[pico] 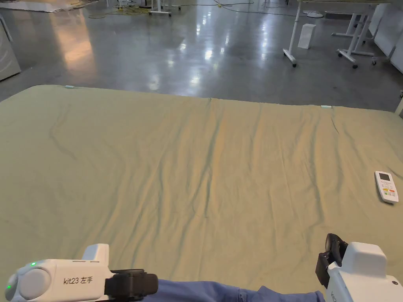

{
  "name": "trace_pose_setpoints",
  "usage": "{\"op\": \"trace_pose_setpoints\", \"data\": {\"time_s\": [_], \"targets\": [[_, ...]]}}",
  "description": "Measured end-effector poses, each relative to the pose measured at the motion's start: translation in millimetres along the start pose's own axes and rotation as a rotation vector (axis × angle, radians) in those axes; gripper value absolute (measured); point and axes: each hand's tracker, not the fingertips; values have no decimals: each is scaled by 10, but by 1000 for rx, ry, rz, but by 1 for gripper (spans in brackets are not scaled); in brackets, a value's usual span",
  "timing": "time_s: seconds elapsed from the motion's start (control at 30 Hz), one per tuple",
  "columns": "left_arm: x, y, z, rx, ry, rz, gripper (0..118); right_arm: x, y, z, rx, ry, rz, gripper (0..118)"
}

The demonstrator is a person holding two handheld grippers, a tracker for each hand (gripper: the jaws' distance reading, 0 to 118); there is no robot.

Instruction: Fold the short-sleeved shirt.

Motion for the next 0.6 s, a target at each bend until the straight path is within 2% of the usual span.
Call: {"op": "trace_pose_setpoints", "data": {"time_s": [0.17,0.27,0.43,0.5,0.57,0.6], "targets": [[-463,-153,-156,-89,-65,96,72,-23,7,-8,3,5,7,0],[-629,-274,-346,-153,-158,172,72,-36,-1,-9,-1,7,5,0],[-809,-346,-476,-76,-294,229,70,-74,-5,17,-10,10,5,0],[-828,-357,-513,-76,-292,220,61,-83,-11,16,-14,11,8,0],[-816,-344,-539,-73,-260,197,30,-95,-6,20,-17,13,9,0],[-810,-340,-554,-78,-224,173,18,-102,-5,22,-17,12,11,0]]}}
